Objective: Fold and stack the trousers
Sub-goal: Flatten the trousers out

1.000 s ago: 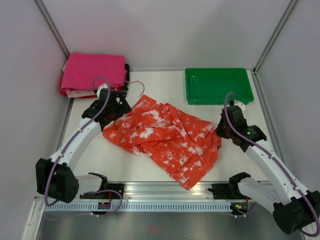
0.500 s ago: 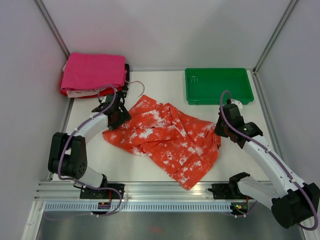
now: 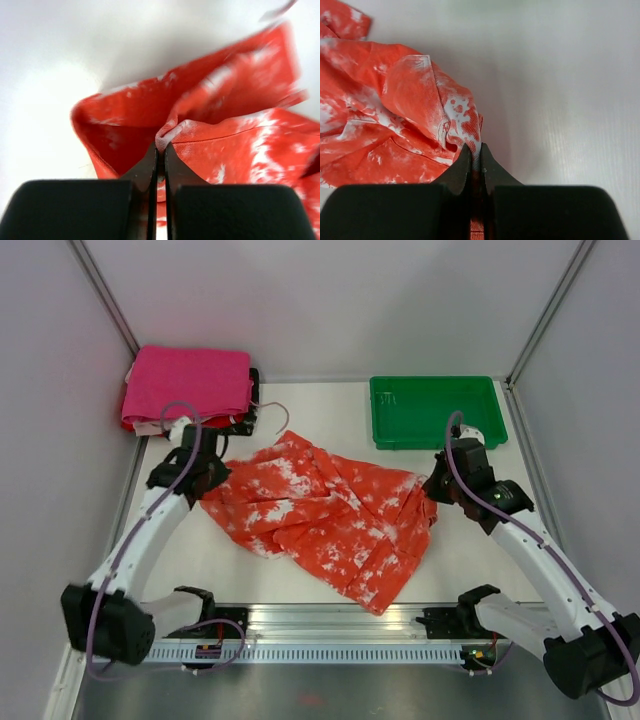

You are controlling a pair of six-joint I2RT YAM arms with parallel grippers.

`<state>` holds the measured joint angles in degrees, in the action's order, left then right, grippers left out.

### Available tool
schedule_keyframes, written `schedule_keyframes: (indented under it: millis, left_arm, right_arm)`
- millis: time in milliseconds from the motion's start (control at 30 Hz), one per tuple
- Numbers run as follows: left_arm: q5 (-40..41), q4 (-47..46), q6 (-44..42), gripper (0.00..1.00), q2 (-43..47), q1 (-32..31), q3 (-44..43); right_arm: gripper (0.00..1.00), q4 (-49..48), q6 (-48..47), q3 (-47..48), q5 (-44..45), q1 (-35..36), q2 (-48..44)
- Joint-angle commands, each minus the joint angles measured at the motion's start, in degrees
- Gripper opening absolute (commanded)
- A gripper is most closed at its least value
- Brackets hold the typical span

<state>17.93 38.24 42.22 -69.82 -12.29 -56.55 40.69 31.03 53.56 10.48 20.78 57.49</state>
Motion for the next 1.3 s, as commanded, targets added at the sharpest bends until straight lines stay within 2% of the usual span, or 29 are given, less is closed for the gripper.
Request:
schedule_keyframes:
  millis: [0, 33, 67, 133, 200, 233, 333, 400, 433, 467, 533, 567, 633, 667, 700, 767, 833, 1033, 1133, 1167, 1267]
  left_arm:
    - [19.4, 12.8, -4.9, 0.02, 15.7, 0.6, -11.6]
    - [22.2, 15.3, -5.0, 0.02, 17.9, 0.6, -13.6]
    - [27.6, 17.7, -5.5, 0.02, 19.8, 0.5, -15.3]
    - [32.2, 24.6, -5.7, 0.02, 23.8, 0.5, -23.0]
    - [37.6, 27.6, -7.6, 0.02, 25.3, 0.5, -31.8]
    - [39.0, 28.0, -9.0, 0.02, 25.9, 0.5, -34.9]
    - [41.0, 24.3, -17.4, 0.02, 24.8, 0.6, -42.6]
    - [35.6, 22.8, -20.2, 0.02, 20.7, 0.5, -43.9]
    - [33.2, 23.9, -19.4, 0.02, 18.9, 0.6, -43.8]
    - [27.6, 25.6, -16.4, 0.02, 15.2, 0.5, -41.6]
    - [23.1, 23.7, -13.7, 0.02, 13.6, 0.3, -35.5]
    - [20.0, 21.3, -11.9, 0.02, 13.6, 0.3, -27.1]
    - [17.1, 11.9, -10.7, 0.02, 15.5, 0.3, -18.4]
    - [14.2, 9.0, -10.1, 0.02, 16.2, 0.3, -10.9]
    - [12.4, 2.7, -10.1, 0.02, 17.4, 0.3, -7.6]
    - [7.4, -3.0, -11.4, 0.03, 18.1, 0.3, 0.3]
    - [4.6, -7.8, -11.6, 0.03, 17.4, 0.3, 4.3]
    - [3.5, -8.2, -12.1, 0.21, 10.4, 0.3, 4.5]
    - [2.7, -6.7, -12.2, 0.36, 9.6, 0.3, 3.7]
    - [2.3, -6.4, -12.2, 0.53, 10.0, 0.3, 3.3]
    - [1.8, -4.1, -11.7, 0.89, 12.2, 0.3, 2.9]
  right_arm:
    - [0.00, -5.7, -3.9, 6.4, -7.9, -0.2, 1.8]
    - [0.00, -6.1, -4.7, 9.3, -10.4, -0.2, 3.0]
    - [0.00, -6.5, -4.8, 11.1, -18.2, -0.2, 4.0]
    - [0.00, -7.6, -4.7, 16.9, -27.7, 0.2, 6.7]
    - [0.00, -7.8, -4.8, 21.3, -30.3, 1.4, 7.9]
    - [0.00, -7.9, -5.2, 25.2, -30.3, 3.2, 8.3]
    - [0.00, -8.8, -5.3, 28.3, -26.9, 4.6, 7.1]
    - [0.00, -4.4, -5.1, 28.7, -20.8, 4.5, 7.4]
    - [0.00, -2.1, -4.9, 28.1, -13.7, 4.5, 7.9]
    - [0.00, 0.0, -4.6, 27.2, -11.1, 4.1, 8.5]
    - [0.00, 4.7, -3.3, 22.2, -9.3, 0.9, 10.1]
    - [0.00, 4.8, -3.1, 19.4, -9.9, -0.3, 10.4]
    - [0.00, 4.0, -2.4, 11.3, -10.0, -2.9, 9.7]
    - [0.00, 3.3, -2.0, 8.8, -10.0, -3.6, 9.2]
    - [0.00, 2.9, -1.7, 4.7, -10.0, -5.0, 8.1]
    - [0.00, 2.5, -1.7, 1.6, -10.3, -5.7, 7.2]
    - [0.00, 2.1, -1.9, -1.3, -10.1, -6.0, 6.5]
    - [0.00, 0.7, -3.7, 0.7, -6.7, -6.0, 9.3]
    - [0.00, 0.4, -4.3, 4.9, -3.9, -6.0, 11.8]
    - [0.00, 0.3, -4.7, 6.1, -3.2, -6.1, 13.2]
    - [0.00, 0.7, -5.4, 10.9, -0.5, -6.4, 15.9]
